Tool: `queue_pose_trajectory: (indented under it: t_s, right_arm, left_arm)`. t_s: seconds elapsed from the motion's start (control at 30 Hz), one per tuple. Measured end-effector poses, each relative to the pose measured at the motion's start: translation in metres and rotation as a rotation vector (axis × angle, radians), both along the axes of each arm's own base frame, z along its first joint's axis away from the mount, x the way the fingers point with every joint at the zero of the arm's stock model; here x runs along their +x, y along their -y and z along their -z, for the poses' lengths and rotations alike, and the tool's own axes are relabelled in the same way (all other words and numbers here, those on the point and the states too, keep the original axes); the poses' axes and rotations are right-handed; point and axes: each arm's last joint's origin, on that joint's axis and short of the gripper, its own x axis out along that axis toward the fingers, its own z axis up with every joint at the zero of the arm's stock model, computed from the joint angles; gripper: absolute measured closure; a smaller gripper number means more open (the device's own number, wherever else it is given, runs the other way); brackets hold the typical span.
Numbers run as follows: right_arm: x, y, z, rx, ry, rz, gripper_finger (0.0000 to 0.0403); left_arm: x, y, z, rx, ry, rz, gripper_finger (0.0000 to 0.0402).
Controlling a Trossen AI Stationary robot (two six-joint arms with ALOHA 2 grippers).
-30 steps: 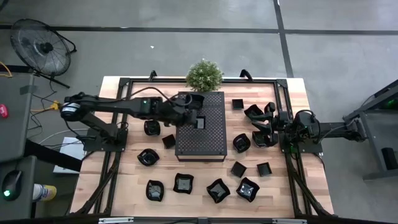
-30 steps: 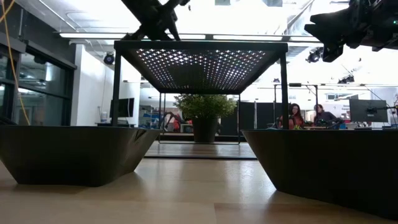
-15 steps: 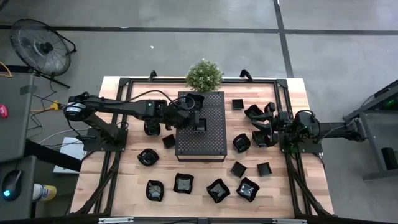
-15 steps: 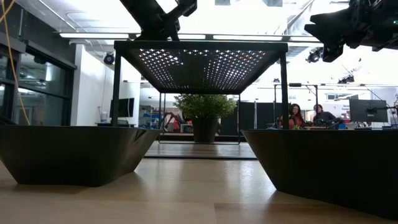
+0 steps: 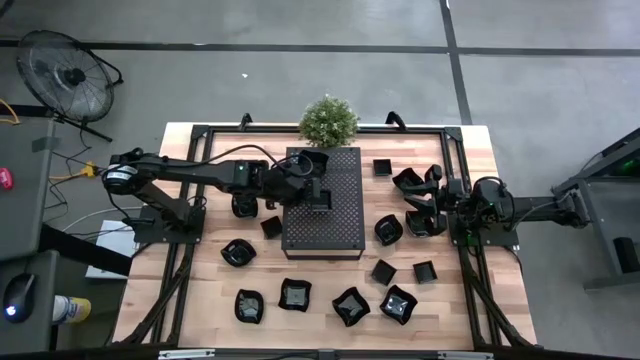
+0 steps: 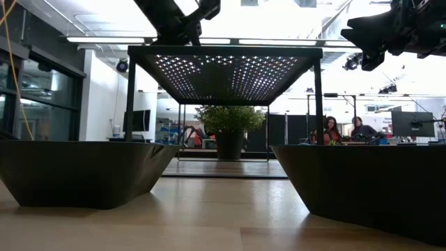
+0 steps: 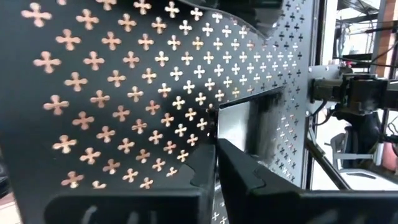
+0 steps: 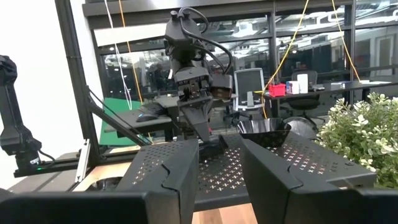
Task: Pick & Place Mini shaped plates
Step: Put the square plate on the shelf, then put the leaf-shaped plate on the shelf
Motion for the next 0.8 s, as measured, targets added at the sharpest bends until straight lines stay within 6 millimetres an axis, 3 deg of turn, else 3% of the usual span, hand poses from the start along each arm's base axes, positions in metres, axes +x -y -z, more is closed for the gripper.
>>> queue_pose_trajectory:
  t_s: [0.2,0.47,0.8]
  right_arm:
    - [0.000,0.000,0.000,0.000,0.000,0.000,0.0288]
    - [0.000,0.000,0.000,0.000,0.000,0.000,0.0288]
    - [0.000,0.000,0.000,0.045,0.004,-0.013,0.0288]
  left_arm:
    - [0.000,0.000,0.000,0.000,-0.001,-0.002,0.0342]
    - [-0.004,-0.001,-0.005,0.030,0.008,0.000,0.0339]
    - [-0.039,0.000,-0.025,0.078,-0.056,0.007,0.0338]
